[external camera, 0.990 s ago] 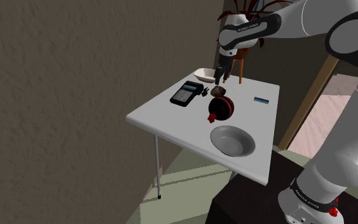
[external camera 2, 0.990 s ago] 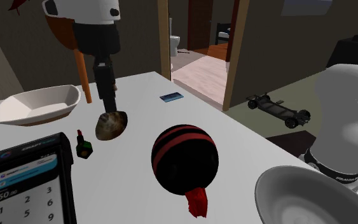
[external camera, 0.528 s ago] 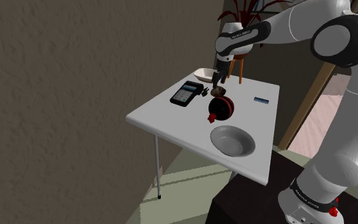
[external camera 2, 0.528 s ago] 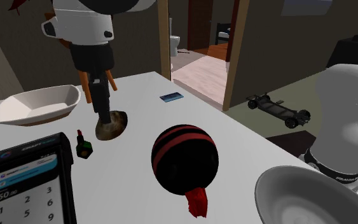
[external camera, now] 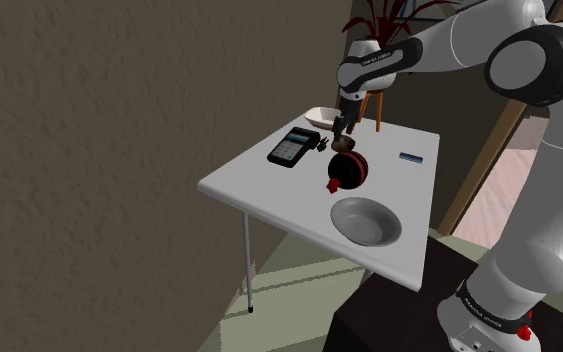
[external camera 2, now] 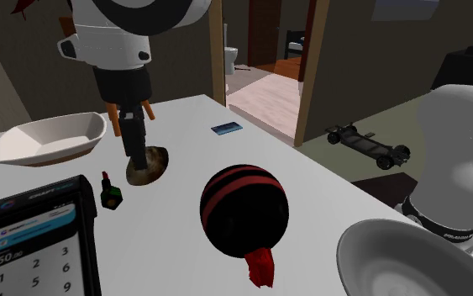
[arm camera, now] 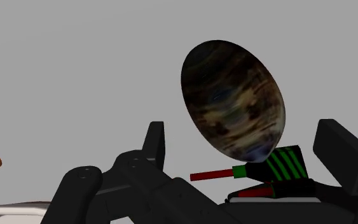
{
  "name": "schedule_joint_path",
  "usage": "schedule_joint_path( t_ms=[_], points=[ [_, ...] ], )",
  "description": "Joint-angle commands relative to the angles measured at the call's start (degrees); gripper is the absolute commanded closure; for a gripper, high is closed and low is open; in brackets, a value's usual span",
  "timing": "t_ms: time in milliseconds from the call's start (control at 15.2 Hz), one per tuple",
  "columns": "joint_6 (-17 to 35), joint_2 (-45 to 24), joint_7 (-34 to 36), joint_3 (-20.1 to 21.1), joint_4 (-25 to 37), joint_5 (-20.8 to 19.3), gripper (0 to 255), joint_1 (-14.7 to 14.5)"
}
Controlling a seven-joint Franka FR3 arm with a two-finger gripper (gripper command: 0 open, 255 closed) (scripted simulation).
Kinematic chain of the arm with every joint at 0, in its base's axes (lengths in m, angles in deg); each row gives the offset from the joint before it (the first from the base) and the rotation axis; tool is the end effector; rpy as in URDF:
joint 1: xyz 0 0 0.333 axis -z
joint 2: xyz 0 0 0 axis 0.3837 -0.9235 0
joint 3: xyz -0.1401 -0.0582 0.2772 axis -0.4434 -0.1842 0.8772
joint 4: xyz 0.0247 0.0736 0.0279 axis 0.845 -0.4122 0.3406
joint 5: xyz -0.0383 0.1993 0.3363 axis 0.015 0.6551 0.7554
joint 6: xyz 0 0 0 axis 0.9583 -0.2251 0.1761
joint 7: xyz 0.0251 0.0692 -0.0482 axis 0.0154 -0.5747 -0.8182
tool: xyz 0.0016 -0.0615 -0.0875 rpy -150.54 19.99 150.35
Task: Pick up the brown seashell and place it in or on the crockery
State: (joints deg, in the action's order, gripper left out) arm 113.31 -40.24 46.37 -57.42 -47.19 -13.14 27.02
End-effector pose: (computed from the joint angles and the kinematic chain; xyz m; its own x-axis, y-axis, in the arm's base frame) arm 0.5944 -0.1689 0.4298 0.9903 0.1291 0.0518 0.1278 -0.9914 0.0263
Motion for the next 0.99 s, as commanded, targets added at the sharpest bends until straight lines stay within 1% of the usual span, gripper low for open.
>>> schedule_joint_path(
  t_ms=[0,66,660,924],
  points=[
    [0.0,0.0,0.0,0.0,0.0,0.0,0,0.0],
    [0.0,0.0,0.0,0.0,0.0,0.0,255,0.0],
    [0.01,-0.01,0.0,0.0,0.0,0.0,255,0.0],
    [-2.84,0.84,0.16,-0.06,2.02,-0.25,255,-0.03]
  ],
)
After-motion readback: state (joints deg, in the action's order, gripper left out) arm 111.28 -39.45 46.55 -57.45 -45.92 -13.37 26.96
